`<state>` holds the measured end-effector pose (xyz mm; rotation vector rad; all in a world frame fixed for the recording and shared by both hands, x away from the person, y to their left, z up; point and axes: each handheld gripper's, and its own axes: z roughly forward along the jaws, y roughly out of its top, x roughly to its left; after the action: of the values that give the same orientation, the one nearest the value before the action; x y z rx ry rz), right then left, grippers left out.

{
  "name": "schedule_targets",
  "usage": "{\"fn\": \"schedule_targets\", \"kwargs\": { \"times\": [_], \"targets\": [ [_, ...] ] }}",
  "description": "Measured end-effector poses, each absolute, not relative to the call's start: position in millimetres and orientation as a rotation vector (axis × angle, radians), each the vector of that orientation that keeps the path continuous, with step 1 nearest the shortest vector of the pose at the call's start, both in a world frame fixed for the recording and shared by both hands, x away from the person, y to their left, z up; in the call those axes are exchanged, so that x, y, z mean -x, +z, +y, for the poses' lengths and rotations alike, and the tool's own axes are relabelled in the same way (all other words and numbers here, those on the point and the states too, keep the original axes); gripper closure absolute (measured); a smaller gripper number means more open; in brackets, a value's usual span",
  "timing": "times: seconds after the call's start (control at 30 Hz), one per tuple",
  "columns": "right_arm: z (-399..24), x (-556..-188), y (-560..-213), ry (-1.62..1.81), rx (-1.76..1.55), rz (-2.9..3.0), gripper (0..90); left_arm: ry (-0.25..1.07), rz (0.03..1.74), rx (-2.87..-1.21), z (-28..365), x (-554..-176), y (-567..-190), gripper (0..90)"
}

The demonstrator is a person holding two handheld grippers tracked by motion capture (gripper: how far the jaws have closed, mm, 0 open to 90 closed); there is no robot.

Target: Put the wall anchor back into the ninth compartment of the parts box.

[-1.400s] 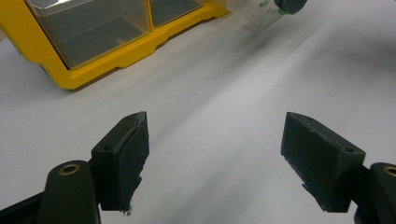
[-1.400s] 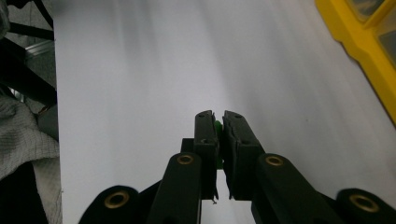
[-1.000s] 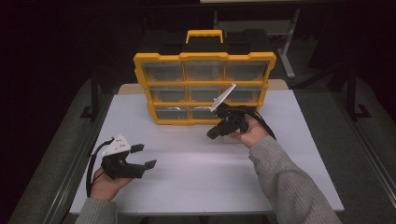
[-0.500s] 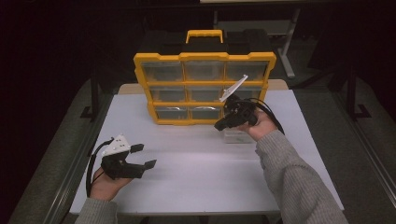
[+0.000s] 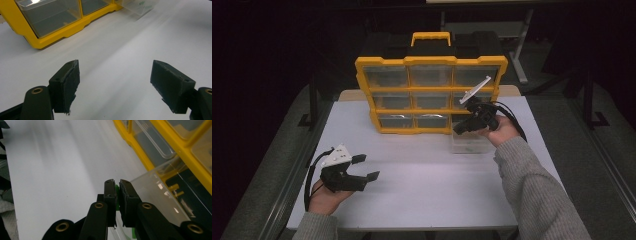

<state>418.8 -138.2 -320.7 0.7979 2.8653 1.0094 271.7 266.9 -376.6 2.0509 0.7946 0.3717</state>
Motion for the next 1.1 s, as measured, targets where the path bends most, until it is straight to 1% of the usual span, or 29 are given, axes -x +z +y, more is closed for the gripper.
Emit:
{"fn": "schedule_targets", "kwargs": {
  "times": [0.33,0.6,1.0,1.1],
  "targets": [
    [-157,-424,-325,0.978,-0.892,2.831,83.0,0.371,0.796,-2.051,267,-272,-377,23.2],
    [-166,-427,-336,0.943,-0.943,2.819,83.0,0.373,0.791,-2.052,267,-272,-377,23.2],
    [-171,-431,-350,0.923,-0.99,2.814,82.8,0.373,0.791,-2.052,267,-272,-377,23.2],
    [-171,-431,-355,0.909,-1.001,2.819,81.4,0.375,0.787,-2.056,267,-272,-377,23.2]
  ]
}}
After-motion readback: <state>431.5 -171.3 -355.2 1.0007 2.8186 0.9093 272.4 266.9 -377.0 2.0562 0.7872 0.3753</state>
